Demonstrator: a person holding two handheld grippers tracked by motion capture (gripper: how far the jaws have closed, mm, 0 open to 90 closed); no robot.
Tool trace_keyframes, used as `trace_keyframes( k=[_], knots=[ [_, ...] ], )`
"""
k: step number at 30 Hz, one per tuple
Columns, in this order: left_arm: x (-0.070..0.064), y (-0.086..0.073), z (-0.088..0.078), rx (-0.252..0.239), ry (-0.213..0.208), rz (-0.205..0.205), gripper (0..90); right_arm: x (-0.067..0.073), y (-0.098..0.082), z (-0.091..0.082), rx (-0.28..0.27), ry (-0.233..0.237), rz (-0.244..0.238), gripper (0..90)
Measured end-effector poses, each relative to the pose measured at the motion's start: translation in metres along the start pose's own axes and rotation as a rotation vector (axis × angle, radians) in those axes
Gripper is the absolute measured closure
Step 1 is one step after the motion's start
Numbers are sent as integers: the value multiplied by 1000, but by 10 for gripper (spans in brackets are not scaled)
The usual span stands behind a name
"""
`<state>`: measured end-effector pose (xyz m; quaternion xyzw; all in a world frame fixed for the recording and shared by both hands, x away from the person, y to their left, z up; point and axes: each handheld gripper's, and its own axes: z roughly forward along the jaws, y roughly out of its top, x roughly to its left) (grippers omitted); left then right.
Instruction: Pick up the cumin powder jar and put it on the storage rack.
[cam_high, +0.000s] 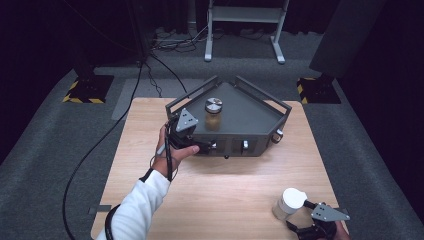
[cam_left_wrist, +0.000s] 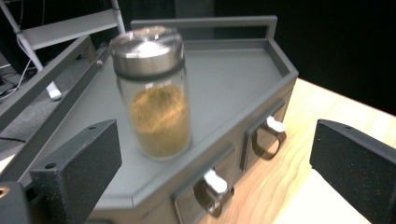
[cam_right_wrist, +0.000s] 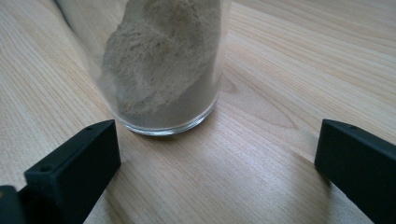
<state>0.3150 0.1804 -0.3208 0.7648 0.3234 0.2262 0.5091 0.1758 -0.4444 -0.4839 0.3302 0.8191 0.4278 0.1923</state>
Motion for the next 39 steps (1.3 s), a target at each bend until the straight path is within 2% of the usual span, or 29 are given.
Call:
trace_keyframes(
  k=[3, 6, 16, 18, 22, 28, 39],
  knots=[
    [-1, -6, -4, 8, -6, 5, 19, 0, 0, 0, 0, 0, 0, 0],
    [0, -12, -8, 14, -20, 46, 19, 0, 0, 0, 1, 1, 1, 0],
    [-4, -38, -18, 10, -31, 41, 20, 0, 0, 0, 1, 1, 1, 0],
    [-6, -42, -20, 15, -23, 53, 19, 0, 0, 0, 1, 1, 2, 0],
    [-8, -54, -25, 15, -23, 50, 20, -1, 0, 0, 2, 3, 3, 0],
    [-10, -76, -33, 23, -17, 19, 20, -1, 0, 0, 2, 3, 3, 0],
    [-16, -108, -45, 59, -17, 34, 20, -1, 0, 0, 2, 3, 3, 0]
  ],
)
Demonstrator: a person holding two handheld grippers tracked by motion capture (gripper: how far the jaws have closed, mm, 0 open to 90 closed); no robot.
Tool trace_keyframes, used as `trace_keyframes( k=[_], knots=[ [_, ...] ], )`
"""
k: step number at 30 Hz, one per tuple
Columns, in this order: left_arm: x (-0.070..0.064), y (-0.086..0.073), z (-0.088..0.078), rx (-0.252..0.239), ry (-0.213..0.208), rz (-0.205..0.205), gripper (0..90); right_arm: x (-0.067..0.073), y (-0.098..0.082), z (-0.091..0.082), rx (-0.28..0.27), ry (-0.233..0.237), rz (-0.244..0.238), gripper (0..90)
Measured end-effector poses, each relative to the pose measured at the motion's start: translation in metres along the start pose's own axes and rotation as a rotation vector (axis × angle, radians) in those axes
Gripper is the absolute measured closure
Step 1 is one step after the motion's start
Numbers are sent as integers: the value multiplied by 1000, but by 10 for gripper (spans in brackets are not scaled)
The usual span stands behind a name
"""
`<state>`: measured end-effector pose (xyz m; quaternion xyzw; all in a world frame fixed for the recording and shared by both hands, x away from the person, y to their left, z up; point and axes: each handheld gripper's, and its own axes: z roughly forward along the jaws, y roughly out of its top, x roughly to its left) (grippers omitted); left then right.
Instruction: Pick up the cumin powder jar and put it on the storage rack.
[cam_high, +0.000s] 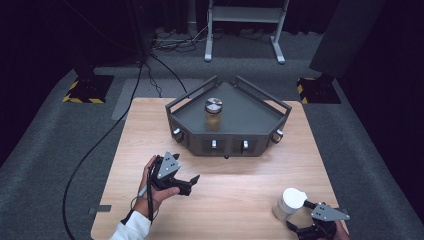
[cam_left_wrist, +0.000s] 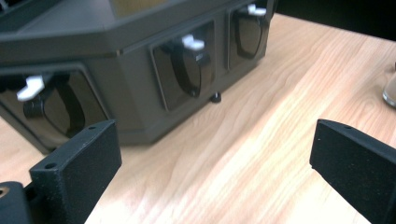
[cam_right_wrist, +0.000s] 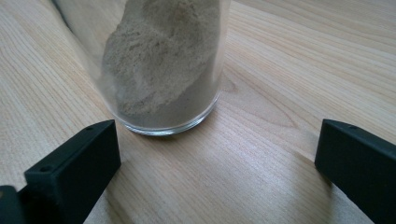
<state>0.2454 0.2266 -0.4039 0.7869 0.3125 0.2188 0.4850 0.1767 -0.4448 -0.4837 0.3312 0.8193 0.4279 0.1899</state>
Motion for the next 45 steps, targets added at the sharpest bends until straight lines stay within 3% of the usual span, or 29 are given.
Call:
trace_keyframes(
  k=[11, 14, 35, 45],
  knots=[
    [-11, -28, 0, 46, -11, 20, 20, 0, 0, 0, 0, 1, 0, 0],
    [-12, -35, -1, 49, -10, 3, 20, 0, 0, 0, 0, 1, 0, 0],
    [-11, -64, 10, 156, -17, 2, 20, 1, 0, 0, 0, -3, 3, 0],
    [-9, -72, 15, 173, -19, -6, 20, 2, 0, 0, 0, -3, 4, 0]
  ],
)
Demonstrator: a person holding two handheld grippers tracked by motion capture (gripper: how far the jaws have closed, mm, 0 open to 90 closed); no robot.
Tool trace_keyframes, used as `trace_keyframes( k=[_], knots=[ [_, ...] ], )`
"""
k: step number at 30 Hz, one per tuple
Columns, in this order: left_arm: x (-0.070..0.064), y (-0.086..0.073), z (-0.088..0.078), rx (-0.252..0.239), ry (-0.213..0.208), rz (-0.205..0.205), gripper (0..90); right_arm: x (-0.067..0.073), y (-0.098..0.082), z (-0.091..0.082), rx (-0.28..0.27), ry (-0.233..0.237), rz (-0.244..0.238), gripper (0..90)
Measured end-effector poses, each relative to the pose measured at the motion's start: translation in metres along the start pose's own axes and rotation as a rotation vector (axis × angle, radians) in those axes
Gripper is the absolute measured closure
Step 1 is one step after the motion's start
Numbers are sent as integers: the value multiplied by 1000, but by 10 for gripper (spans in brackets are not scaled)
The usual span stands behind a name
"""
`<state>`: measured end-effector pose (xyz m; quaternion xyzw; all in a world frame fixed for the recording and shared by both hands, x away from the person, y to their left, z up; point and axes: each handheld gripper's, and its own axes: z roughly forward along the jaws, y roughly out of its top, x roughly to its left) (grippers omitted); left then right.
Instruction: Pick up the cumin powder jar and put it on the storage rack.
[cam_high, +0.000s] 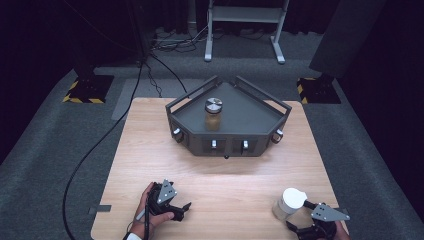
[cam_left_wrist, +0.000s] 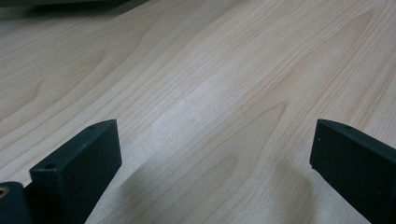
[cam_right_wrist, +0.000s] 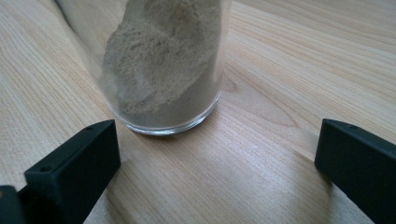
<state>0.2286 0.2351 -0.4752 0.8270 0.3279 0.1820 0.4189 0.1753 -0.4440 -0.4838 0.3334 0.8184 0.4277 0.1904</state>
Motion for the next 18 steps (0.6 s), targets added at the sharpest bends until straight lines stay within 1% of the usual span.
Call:
trace_keyframes(
  k=[3, 9, 11, 16, 18],
  knots=[
    [-1, -3, 2, 5, 1, 1, 20, 0, 0, 0, 0, 0, 0, 0],
    [1, -9, 3, -14, -11, -17, 19, 0, 0, 0, 0, 0, 0, 0],
    [2, -10, 3, -20, -12, -17, 17, 0, 0, 0, 0, 0, 0, 0],
    [0, -17, 4, -48, -4, -25, 6, 0, 0, 0, 0, 0, 0, 0],
    [0, -18, 4, -50, -1, -26, 6, 0, 0, 0, 0, 0, 0, 0]
  ],
)
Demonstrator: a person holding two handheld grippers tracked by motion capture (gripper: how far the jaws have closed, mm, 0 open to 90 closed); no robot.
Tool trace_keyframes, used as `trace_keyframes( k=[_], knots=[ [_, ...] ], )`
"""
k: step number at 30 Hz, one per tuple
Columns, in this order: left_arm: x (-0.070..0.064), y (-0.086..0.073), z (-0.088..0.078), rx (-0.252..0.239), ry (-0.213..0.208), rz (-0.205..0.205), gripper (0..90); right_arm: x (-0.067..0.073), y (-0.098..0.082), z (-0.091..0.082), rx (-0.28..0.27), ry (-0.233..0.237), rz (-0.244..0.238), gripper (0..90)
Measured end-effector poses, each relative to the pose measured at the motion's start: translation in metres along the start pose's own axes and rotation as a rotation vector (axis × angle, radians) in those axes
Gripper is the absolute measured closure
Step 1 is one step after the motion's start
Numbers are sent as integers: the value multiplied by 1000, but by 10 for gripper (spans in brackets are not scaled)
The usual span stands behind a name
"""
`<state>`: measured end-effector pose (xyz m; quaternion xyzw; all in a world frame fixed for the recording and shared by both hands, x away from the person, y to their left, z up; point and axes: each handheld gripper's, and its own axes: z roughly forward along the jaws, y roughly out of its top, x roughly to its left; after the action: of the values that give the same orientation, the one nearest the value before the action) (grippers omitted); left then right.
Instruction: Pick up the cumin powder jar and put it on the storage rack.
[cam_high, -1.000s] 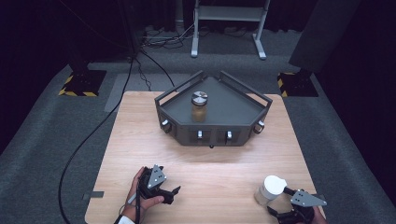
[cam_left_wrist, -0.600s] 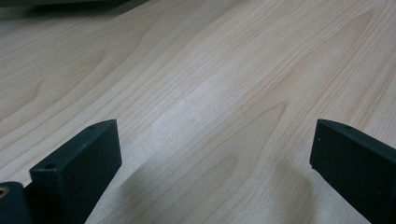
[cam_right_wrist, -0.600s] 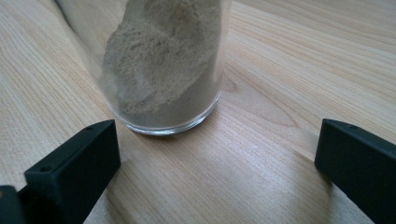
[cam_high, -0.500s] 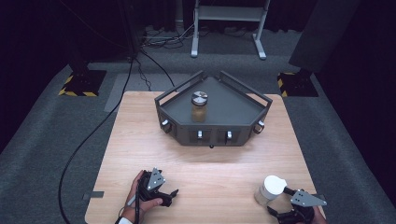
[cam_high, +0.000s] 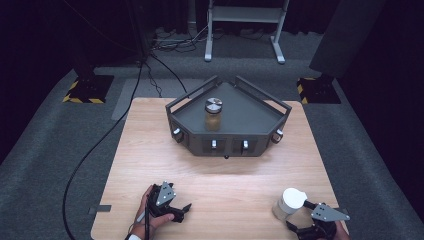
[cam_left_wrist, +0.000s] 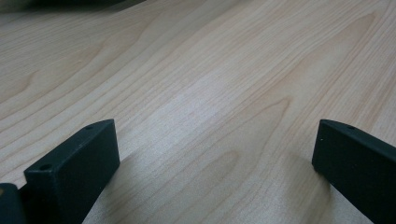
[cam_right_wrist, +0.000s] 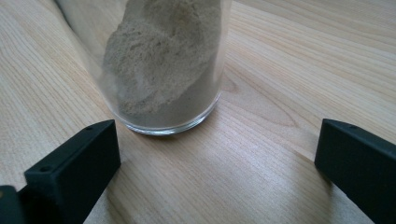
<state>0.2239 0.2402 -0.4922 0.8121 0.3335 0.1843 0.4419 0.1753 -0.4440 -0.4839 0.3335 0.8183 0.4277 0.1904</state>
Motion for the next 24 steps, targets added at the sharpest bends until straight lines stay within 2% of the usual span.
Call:
trace_keyframes(
  k=[12, 24],
  knots=[
    [-1, -1, -1, -1, 11, -1, 10, 1, 0, 0, -1, -4, 2, 0],
    [0, -1, -1, -1, 5, -5, 7, 2, 0, 0, -1, -7, 5, 0]
  ],
)
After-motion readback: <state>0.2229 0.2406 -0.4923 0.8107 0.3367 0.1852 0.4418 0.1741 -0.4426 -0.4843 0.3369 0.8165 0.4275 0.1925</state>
